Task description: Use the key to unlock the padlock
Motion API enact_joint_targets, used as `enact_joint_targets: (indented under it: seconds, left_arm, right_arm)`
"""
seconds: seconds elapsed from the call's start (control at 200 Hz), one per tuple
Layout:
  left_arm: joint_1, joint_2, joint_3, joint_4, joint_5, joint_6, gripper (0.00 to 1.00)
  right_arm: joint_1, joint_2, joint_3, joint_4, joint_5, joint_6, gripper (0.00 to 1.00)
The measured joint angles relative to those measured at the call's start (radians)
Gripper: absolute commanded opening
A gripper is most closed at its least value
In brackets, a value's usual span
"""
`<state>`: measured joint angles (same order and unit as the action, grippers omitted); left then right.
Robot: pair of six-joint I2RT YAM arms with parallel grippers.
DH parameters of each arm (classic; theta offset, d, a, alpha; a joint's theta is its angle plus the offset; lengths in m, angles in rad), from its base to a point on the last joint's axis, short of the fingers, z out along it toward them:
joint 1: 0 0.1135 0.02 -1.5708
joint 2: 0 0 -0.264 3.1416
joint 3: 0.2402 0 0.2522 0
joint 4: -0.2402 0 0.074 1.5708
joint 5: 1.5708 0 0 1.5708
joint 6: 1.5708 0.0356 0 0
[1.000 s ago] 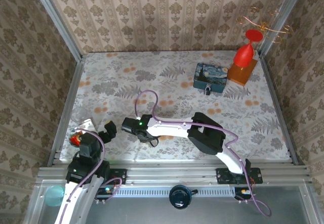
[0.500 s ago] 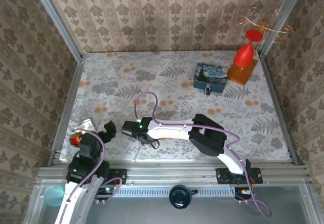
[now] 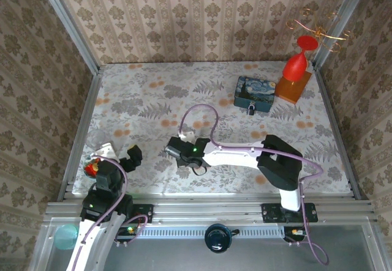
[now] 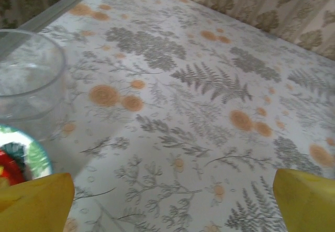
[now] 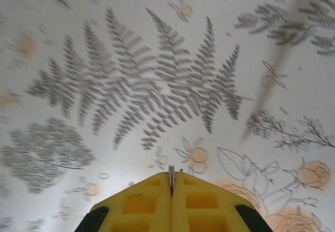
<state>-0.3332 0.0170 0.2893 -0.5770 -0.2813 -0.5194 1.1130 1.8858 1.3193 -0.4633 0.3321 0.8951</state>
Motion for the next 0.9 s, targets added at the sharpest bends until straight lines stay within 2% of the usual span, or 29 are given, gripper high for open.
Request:
enact_joint_targets:
  seconds: [0.145,0.25,0.375,0.515,0.615,0.765,0.9]
  left_arm:
    - [0.000,0.043,-0.066,0.169,0.166,0.018,0.96]
    - [-0.017,0.162,-0.114,0.364,0.283,0.019,0.94]
    - [-0.080,0.339,-0.118,0.590,0.385,0.074,0.90]
    - [-0.168,0.535,-0.116,0.839,0.486,0.142,0.80]
    - [-0.262,0.649,-0.116,0.993,0.526,0.208,0.73]
    - [-0.400,0.753,-0.116,1.174,0.551,0.356,0.73]
    - [-0.439,0.797,-0.116,1.275,0.551,0.459,0.69]
  right_arm:
    - [-0.030,-0.087,-0.062,0.063,-0.054,0.019,0.00]
    - [-0.059,-0.156,-0.077,0.079,-0.079,0.038,0.00]
    - [-0.096,-0.262,-0.097,0.107,-0.092,0.063,0.00]
    - [-0.138,-0.402,-0.159,0.161,-0.105,0.101,0.00]
    - [-0.159,-0.475,-0.200,0.202,-0.105,0.124,0.00]
    - [-0.164,-0.550,-0.240,0.270,-0.105,0.147,0.00]
    - [-0.164,-0.592,-0.293,0.355,-0.105,0.166,0.00]
